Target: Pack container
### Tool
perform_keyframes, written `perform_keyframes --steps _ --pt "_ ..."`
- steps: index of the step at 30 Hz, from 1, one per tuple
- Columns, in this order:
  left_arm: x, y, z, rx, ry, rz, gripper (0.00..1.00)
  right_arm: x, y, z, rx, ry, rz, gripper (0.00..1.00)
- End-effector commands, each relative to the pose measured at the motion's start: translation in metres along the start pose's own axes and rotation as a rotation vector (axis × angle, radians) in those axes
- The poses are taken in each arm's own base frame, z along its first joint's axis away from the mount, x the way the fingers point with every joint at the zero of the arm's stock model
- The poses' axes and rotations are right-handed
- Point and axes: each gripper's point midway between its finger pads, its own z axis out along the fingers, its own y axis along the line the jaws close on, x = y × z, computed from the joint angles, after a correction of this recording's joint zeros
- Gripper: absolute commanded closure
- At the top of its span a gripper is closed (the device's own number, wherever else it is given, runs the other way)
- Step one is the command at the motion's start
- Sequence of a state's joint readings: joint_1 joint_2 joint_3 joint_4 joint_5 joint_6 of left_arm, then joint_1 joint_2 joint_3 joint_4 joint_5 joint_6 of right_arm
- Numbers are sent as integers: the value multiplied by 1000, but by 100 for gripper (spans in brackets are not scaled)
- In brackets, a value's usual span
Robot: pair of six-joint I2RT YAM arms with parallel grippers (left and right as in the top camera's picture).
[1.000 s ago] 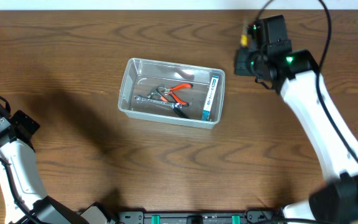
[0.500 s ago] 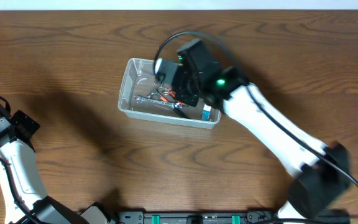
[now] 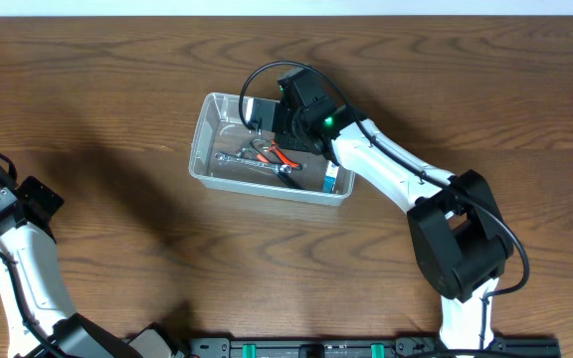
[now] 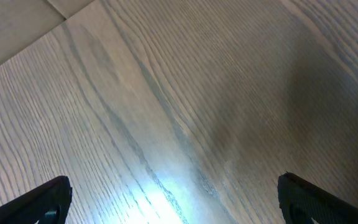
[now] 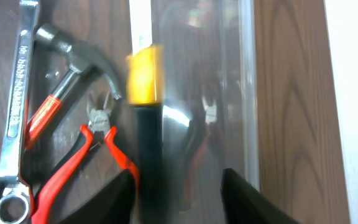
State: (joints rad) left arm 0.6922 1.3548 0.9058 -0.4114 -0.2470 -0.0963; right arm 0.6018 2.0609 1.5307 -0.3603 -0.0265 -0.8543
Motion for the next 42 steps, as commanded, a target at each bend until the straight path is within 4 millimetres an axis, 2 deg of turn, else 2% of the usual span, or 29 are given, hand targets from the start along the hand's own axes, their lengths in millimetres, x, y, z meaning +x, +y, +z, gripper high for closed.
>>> perform_keyframes --steps 1,3,6,7,10,12,18,21,25,28,34,39,42 --pt "-13 3 -3 -15 -27 1 2 -13 -7 -12 46 -7 76 45" --pt "-13 3 -3 -15 -27 1 2 -22 -18 -33 107 -14 226 33" --pt "-13 3 -3 -15 -27 1 2 -35 -37 -86 180 -58 474 12" --pt "-13 3 -3 -15 -27 1 2 -37 -42 -106 194 -77 549 9" --pt "-13 3 -3 -15 -27 1 2 -40 -49 -164 216 -125 659 7" --pt "-13 3 -3 -15 -27 1 2 -38 -53 -202 240 -152 667 1" --pt "-13 3 -3 -15 -27 1 2 -16 -77 -307 443 -220 712 1" --pt "-13 3 -3 -15 -27 1 2 -6 -81 -355 547 -260 732 1" --pt "-13 3 -3 -15 -27 1 2 -4 -78 -412 608 -376 744 1" --pt "-13 3 -3 -15 -27 1 2 -6 -68 -439 599 -447 736 1" --pt "-13 3 -3 -15 -27 1 2 -5 -24 -452 432 -478 686 1" --pt "-13 3 -3 -15 -27 1 2 10 -7 -446 391 -404 687 1" --pt "-13 3 -3 -15 -27 1 2 35 20 -428 310 -251 689 1"
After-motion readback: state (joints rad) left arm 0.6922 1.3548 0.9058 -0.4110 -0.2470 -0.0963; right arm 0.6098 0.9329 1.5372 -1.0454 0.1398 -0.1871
